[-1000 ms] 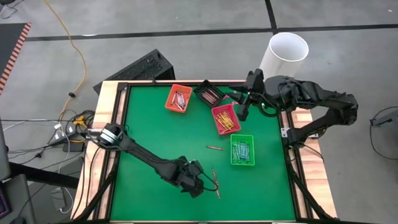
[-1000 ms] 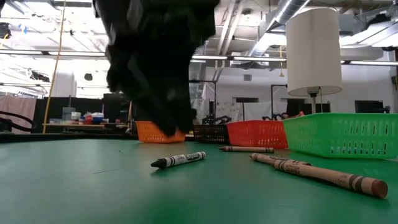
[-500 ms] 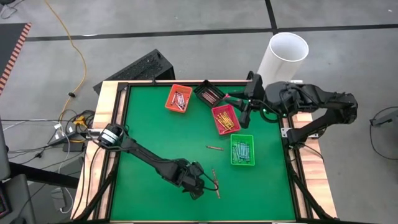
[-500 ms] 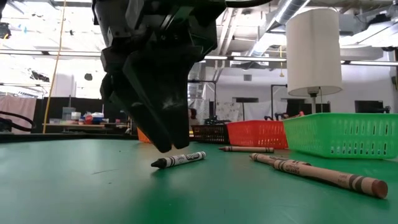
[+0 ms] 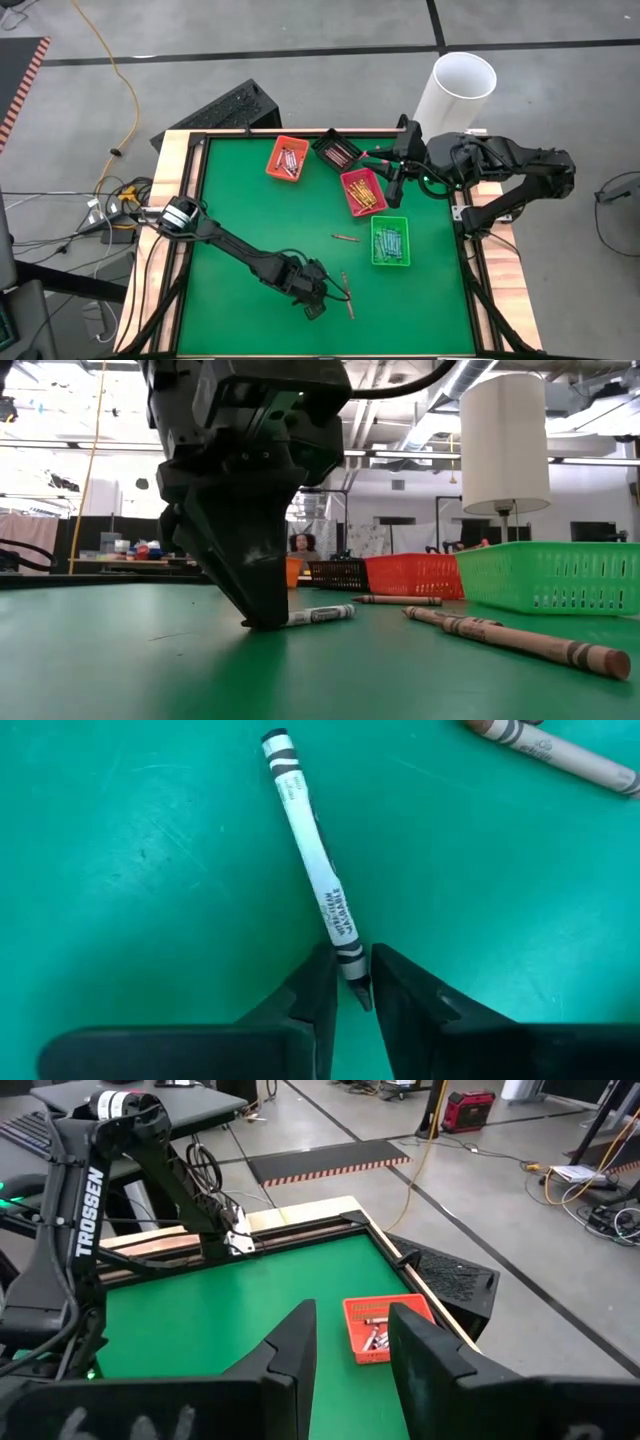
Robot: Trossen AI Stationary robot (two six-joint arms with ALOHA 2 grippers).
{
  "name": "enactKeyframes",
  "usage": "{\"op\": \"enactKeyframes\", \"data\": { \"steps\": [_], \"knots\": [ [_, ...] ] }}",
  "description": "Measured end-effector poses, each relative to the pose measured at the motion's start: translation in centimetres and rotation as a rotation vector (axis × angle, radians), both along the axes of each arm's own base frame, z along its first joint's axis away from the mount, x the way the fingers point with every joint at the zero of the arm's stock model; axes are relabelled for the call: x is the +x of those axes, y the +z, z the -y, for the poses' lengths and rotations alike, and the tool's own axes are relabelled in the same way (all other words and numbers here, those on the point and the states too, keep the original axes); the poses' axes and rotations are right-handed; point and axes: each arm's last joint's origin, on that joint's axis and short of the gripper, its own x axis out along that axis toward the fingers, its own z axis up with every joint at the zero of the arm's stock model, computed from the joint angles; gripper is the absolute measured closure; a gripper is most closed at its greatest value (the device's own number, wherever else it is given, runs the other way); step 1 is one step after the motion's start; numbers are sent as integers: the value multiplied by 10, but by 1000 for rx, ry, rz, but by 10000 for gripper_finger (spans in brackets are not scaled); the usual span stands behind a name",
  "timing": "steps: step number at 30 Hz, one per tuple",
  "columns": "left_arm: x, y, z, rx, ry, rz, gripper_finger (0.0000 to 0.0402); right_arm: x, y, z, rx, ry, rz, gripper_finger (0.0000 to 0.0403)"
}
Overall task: Sort crayons
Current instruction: Put the black crayon into the orange bin
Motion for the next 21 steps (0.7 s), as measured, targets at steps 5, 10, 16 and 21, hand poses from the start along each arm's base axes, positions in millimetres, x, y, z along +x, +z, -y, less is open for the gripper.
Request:
{"op": "enactKeyframes", "data": {
  "steps": [5, 10, 16, 21],
  "knots": [
    [1, -1, -3, -8, -20, 2, 368, 0, 0, 0, 0, 0, 0, 280],
    [2, -1, -3, 4, -35, 15, 395, 0, 0, 0, 0, 0, 0, 280],
    [4, 3, -2, 37, -80, 36, 398, 0, 1, -2, 2, 7, 15, 280],
    [3, 26, -5, 134, -91, 121, 400, -4, 5, -9, -52, 8, 29, 280]
  ]
}}
